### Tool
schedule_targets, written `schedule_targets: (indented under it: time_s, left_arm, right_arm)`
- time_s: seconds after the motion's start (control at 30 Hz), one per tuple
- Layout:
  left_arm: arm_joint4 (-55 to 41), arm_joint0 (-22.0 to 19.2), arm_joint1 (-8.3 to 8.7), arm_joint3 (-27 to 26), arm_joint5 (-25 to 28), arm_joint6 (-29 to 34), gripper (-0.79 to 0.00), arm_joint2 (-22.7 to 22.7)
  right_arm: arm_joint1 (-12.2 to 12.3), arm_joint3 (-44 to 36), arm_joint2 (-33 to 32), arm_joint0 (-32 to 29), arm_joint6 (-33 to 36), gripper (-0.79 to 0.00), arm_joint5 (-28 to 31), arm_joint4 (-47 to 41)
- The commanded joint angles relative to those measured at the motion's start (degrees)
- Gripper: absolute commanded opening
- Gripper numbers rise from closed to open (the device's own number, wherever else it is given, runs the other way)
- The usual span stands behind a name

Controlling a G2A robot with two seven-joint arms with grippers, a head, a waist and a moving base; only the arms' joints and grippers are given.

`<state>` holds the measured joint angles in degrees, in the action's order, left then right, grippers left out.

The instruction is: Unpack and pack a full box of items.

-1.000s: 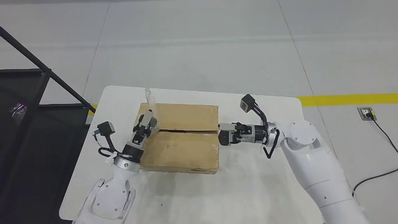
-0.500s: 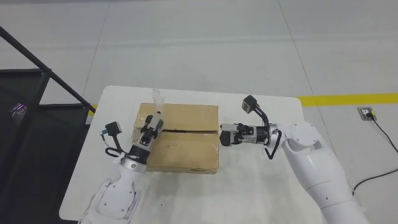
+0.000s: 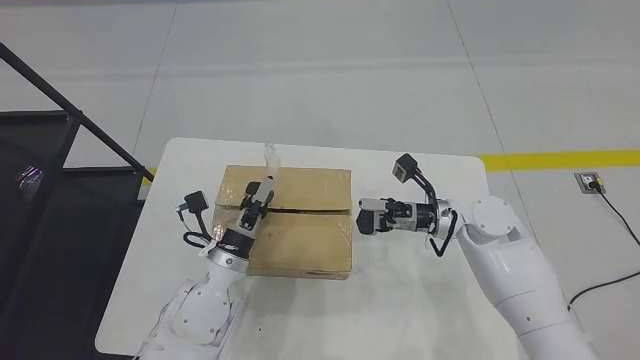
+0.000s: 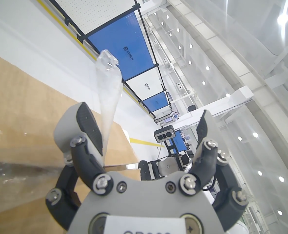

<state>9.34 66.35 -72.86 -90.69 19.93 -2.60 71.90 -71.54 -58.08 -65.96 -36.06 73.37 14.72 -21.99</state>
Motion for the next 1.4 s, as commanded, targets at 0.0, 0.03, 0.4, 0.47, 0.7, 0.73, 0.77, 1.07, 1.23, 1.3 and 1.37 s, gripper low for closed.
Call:
schedule_targets:
  time_s: [0.0,0.03,0.4,0.47,0.7,0.73,0.77,1.07,1.23,1.3,1.37]
  left_arm:
    - [0.4,-0.2,-0.13,0.4,0.2,0.0,0.0,-0.4]
    - [0.5,-0.2,-0.19,0.5,0.3,0.1,0.0,-0.5]
    - [1.8,0.0,-0.73,0.7,1.0,0.6,0.0,-1.5]
    - [1.9,0.3,-0.79,0.2,1.3,0.6,0.0,-1.4]
    - [-1.6,2.6,-0.56,-5.2,2.4,1.2,0.0,2.0]
    - [-2.5,3.1,-0.45,-6.3,2.4,1.5,0.0,3.1]
    - [-3.5,3.6,-0.34,-7.4,2.5,1.8,0.0,4.2]
    - [-15.5,9.4,1.33,-9.8,3.6,9.7,0.0,18.9]
    - [-26.3,13.2,3.0,-7.7,3.3,27.4,0.0,27.8]
    - [-30.0,13.9,3.45,-6.7,2.6,32.3,0.0,30.1]
    - [-31.9,13.9,3.82,-5.8,1.5,37.0,0.0,31.0]
  right_arm:
    - [0.1,0.1,0.0,0.0,0.1,0.0,0.1,-0.1]
    - [0.1,0.1,-0.1,0.0,0.1,0.0,0.1,-0.2]
    - [0.4,0.4,0.0,0.1,0.2,0.0,0.5,-0.8]
    - [0.5,0.5,-0.1,0.1,0.2,0.0,0.6,-0.9]
    - [1.1,-1.5,-1.4,0.3,-0.8,0.0,1.9,-0.9]
    - [1.2,-2.2,-1.8,0.3,-0.8,0.0,1.8,-1.2]
    - [1.2,-2.8,-2.0,0.4,-0.9,0.0,1.3,-1.4]
    - [0.3,-5.4,1.3,3.8,-5.2,0.0,-9.8,-3.0]
    - [0.3,-5.4,1.3,3.8,-5.2,0.0,-9.8,-3.0]
    - [0.2,-6.6,1.7,2.9,-7.3,0.0,-10.1,-2.6]
    - [-0.2,-8.1,2.7,2.3,-10.7,0.0,-11.4,-3.2]
